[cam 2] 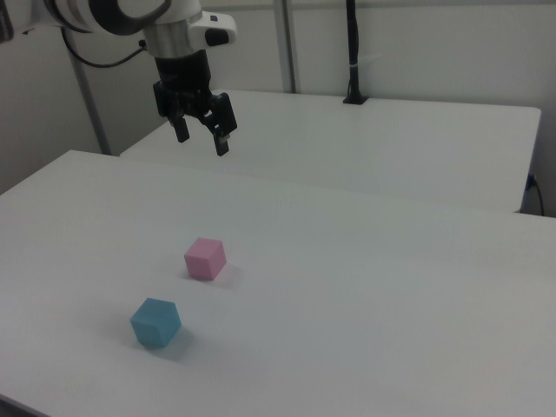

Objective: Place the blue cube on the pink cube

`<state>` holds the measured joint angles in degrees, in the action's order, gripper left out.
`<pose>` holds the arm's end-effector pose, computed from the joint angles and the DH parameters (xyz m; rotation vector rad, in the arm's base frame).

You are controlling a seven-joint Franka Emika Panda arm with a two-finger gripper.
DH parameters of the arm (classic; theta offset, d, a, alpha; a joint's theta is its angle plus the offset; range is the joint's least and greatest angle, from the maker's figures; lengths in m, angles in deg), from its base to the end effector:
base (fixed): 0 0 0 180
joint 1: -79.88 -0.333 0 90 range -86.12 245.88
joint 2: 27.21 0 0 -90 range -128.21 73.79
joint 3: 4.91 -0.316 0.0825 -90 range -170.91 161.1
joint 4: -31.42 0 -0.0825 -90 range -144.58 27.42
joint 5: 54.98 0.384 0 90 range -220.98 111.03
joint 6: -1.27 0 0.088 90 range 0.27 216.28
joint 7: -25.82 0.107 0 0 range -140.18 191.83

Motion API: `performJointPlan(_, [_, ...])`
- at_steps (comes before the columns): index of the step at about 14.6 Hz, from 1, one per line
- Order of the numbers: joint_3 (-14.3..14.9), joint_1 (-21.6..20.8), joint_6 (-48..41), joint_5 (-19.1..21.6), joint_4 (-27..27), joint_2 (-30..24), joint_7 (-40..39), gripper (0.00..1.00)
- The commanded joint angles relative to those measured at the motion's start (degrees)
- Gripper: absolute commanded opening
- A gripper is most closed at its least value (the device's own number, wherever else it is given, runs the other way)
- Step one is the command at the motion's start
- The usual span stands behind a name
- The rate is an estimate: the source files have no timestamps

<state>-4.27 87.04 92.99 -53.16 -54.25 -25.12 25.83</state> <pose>0.5648 -0.0739 0.6426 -3.1058 0.2117 -0.1107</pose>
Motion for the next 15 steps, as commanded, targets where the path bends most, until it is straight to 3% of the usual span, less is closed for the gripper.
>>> performJointPlan(1, [0.8,-0.6,-3.9,0.5,1.6,-2.2,-2.0,1.0])
performJointPlan(15, [-0.2,-0.8,-0.7,1.4,0.0,-1.7,-2.0,1.0])
